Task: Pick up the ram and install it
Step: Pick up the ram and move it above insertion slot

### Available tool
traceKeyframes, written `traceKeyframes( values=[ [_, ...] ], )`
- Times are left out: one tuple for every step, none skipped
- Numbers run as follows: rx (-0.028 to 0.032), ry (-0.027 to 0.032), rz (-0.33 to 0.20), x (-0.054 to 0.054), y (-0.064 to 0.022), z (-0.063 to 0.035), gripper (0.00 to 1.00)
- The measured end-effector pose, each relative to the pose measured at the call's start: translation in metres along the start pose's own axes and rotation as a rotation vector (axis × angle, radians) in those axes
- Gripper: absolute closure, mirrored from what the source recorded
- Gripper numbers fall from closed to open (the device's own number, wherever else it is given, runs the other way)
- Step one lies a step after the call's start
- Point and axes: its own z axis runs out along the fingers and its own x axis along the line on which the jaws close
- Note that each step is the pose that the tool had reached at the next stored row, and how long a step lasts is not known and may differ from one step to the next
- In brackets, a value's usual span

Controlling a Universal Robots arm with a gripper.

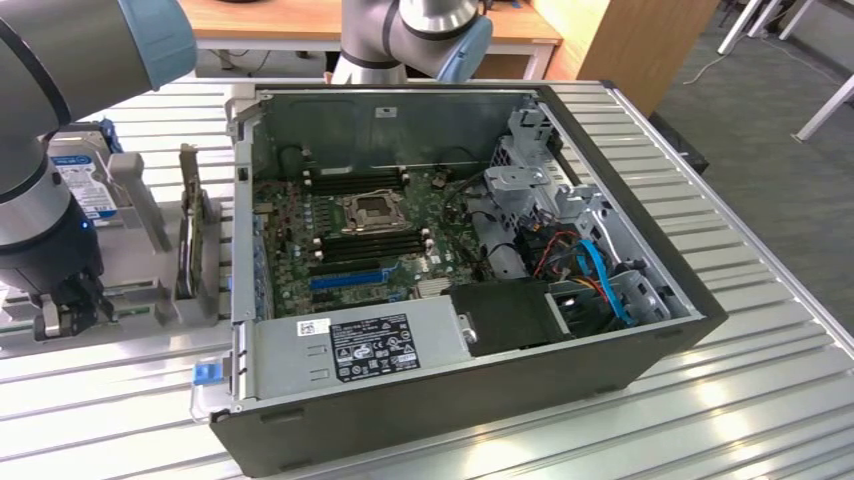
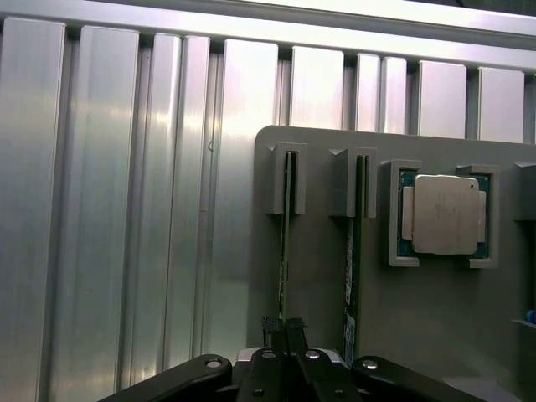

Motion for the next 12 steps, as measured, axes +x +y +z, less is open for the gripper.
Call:
traceKeyframes(
  values=[
    [-0.0001, 0.0000, 0.000, -0.0001, 0.0000, 0.0000, 0.88],
    [0.0000, 0.0000, 0.000, -0.0001, 0.0000, 0.0000, 0.88],
    [-0.0001, 0.0000, 0.000, -0.0001, 0.0001, -0.0001, 0.88],
    [-0.0001, 0.0000, 0.000, -0.0001, 0.0000, -0.0001, 0.88],
    [0.0001, -0.0001, 0.000, -0.0002, 0.0000, -0.0001, 0.88],
    [0.0001, -0.0002, 0.000, -0.0002, 0.0000, -0.0004, 0.88],
    [0.0000, -0.0001, 0.000, -0.0003, 0.0000, -0.0010, 0.88],
    [0.0001, -0.0001, 0.000, -0.0004, 0.0000, -0.0015, 0.88],
    [0.0000, 0.0000, 0.000, -0.0004, 0.0000, -0.0021, 0.88],
    [0.0000, -0.0001, 0.000, -0.0004, 0.0000, -0.0021, 0.88],
    [0.0001, -0.0001, 0.000, -0.0004, 0.0000, -0.0022, 0.88],
    [0.0002, -0.0001, 0.000, -0.0004, -0.0001, -0.0024, 0.88]
  ],
)
